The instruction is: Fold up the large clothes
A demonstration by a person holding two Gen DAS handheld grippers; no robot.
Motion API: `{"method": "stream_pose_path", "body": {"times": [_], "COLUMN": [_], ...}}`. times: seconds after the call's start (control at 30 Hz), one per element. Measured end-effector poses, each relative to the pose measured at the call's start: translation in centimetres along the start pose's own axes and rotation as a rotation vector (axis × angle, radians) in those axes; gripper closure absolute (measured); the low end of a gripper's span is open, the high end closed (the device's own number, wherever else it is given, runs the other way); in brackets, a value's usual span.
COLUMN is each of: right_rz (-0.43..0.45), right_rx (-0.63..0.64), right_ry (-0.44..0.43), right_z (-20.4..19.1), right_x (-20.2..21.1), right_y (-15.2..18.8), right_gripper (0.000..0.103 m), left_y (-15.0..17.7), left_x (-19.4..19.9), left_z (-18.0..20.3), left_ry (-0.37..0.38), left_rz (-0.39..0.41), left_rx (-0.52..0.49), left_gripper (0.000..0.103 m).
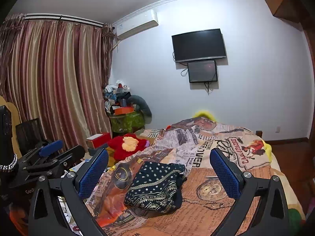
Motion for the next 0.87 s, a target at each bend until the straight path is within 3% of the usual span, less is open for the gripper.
{"method": "stream_pose_path", "body": {"times": [0.87], "right_rz": [0.005], "right_rx": [-0.005], "right_ry": [0.007], "right_z": [0.16], "right_x": [0.03], "right_y": [-0.08], "right_gripper": [0.000], "left_y": [0.11], "left_x": [-0.20], "left_z": [0.12], "left_ry": [0.037], "left_rz": [-0.011], "left_rx": [-0.019], "left_gripper": [0.009]}}
Point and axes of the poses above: each gripper's, at about its wrist camera, not at the fingertips, and x roughly against the way its jaws point, z to its right, y to its underside, the point moved 10 cm from there along -x, roughly the way its jaws point, and after that the axes turned 3 degrees about x, right-handed, at the moved point
